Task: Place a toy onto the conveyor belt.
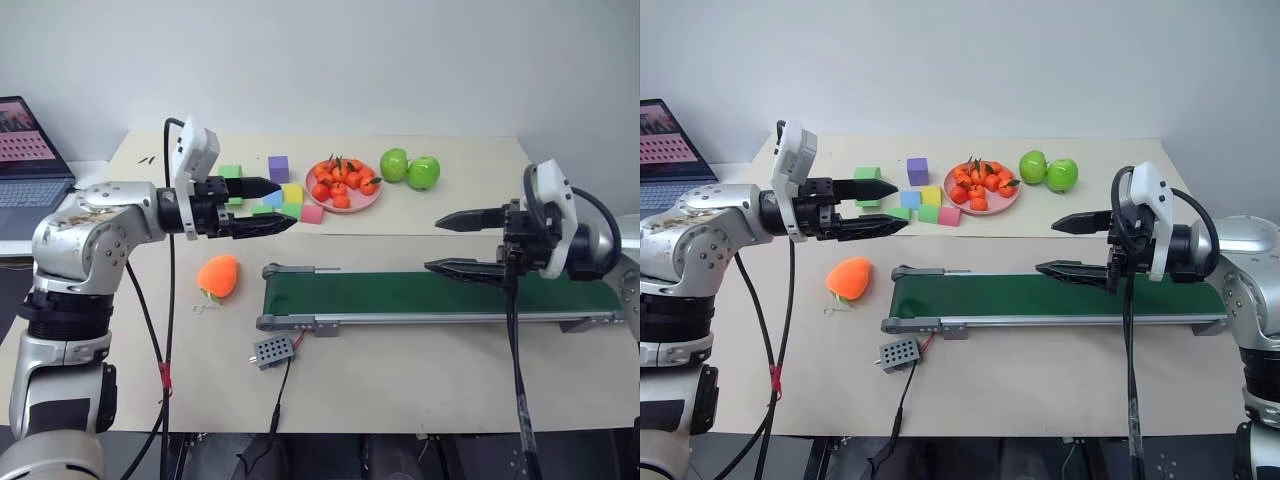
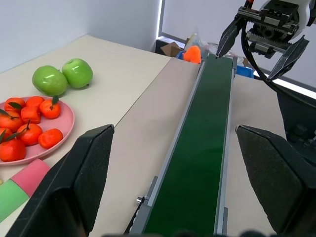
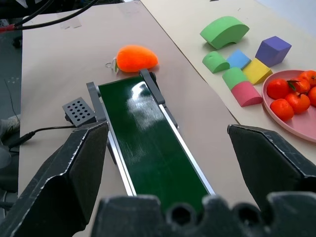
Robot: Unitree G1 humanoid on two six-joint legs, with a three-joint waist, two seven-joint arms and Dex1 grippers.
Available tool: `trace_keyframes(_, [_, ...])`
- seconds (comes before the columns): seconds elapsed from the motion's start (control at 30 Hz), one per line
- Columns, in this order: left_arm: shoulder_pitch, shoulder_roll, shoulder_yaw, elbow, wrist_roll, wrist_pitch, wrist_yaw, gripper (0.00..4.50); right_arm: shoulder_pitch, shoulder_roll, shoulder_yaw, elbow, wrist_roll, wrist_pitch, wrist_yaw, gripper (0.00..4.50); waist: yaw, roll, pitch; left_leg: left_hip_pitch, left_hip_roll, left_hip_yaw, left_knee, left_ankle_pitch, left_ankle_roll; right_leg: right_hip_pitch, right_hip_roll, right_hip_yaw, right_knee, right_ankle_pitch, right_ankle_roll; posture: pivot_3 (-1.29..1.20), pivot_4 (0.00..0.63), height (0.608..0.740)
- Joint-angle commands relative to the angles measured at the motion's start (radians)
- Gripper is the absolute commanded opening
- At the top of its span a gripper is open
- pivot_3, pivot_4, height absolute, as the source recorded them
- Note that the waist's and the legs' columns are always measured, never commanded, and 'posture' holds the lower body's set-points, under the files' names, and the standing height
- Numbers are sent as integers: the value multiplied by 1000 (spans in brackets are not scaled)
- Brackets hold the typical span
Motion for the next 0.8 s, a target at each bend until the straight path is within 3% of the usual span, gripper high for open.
trace_keyframes(0.03, [9,-3,42,-11,12,-21,30,4222,-35,2,-9,-15,-4,-19,-1,4500,0,0,0,0,0,0,0,0,0,0,0,0,0,0,0,0,150,738])
trace_keyframes(0.37, [102,3,161,0,21,-26,155,4222,-94,24,41,32,-30,-35,33,4500,-2,0,0,0,0,0,0,0,0,0,0,1,0,0,0,0,150,738])
trace_keyframes(0.7, [262,-44,573,276,-157,165,393,4222,-127,47,81,83,-63,-57,76,4500,-10,-1,1,1,0,-1,-1,0,0,-1,0,1,0,0,0,0,150,738])
trace_keyframes(0.8, [298,-60,672,334,-249,299,452,4222,-137,54,90,93,-70,-57,91,4500,-5,-4,2,1,0,-1,-1,1,-1,-1,0,0,0,0,0,0,150,738])
